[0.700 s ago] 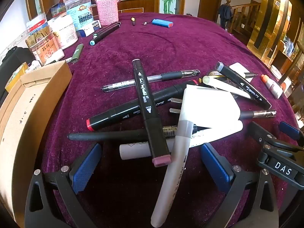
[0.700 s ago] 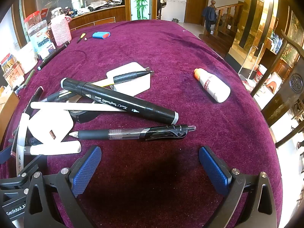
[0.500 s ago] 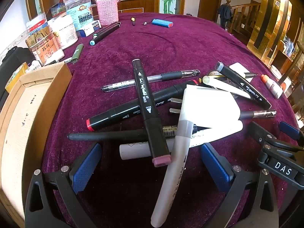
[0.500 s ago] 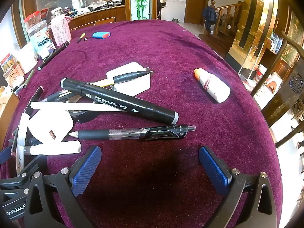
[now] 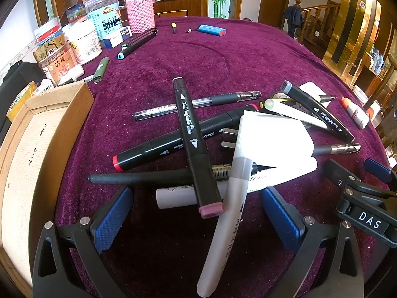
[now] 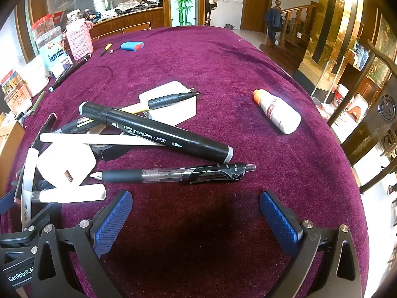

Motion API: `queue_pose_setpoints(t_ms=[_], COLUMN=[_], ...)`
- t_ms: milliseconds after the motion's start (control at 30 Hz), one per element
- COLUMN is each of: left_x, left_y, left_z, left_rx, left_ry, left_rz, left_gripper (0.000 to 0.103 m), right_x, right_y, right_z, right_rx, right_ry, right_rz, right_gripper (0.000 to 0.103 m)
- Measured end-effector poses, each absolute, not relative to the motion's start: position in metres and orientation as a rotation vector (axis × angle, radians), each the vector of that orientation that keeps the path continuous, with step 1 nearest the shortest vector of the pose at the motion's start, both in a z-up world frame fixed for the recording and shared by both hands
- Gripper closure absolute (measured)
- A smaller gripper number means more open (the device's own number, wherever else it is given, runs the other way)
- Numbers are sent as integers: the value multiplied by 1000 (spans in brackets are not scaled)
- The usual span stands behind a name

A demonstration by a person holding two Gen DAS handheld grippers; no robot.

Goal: Organize rigid objects

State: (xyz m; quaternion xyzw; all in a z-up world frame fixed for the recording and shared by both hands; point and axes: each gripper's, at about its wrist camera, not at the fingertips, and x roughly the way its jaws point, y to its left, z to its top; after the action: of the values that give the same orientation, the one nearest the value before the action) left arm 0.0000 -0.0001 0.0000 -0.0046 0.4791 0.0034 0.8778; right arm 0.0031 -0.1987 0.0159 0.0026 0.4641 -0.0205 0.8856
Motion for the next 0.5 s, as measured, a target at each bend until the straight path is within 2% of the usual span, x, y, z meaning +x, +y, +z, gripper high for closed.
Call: queue_pose_setpoints(t_ms=[500], left_x=[0], left_y=[1], left_z=[0], left_rx=[-14], left_ry=[990], left_rz=[12], left_gripper=[0], right_x=[3], right_y=[-198], right_z=[16], right_rx=[6], right_ry=[965], right_rz=[-43], right_gripper=[1])
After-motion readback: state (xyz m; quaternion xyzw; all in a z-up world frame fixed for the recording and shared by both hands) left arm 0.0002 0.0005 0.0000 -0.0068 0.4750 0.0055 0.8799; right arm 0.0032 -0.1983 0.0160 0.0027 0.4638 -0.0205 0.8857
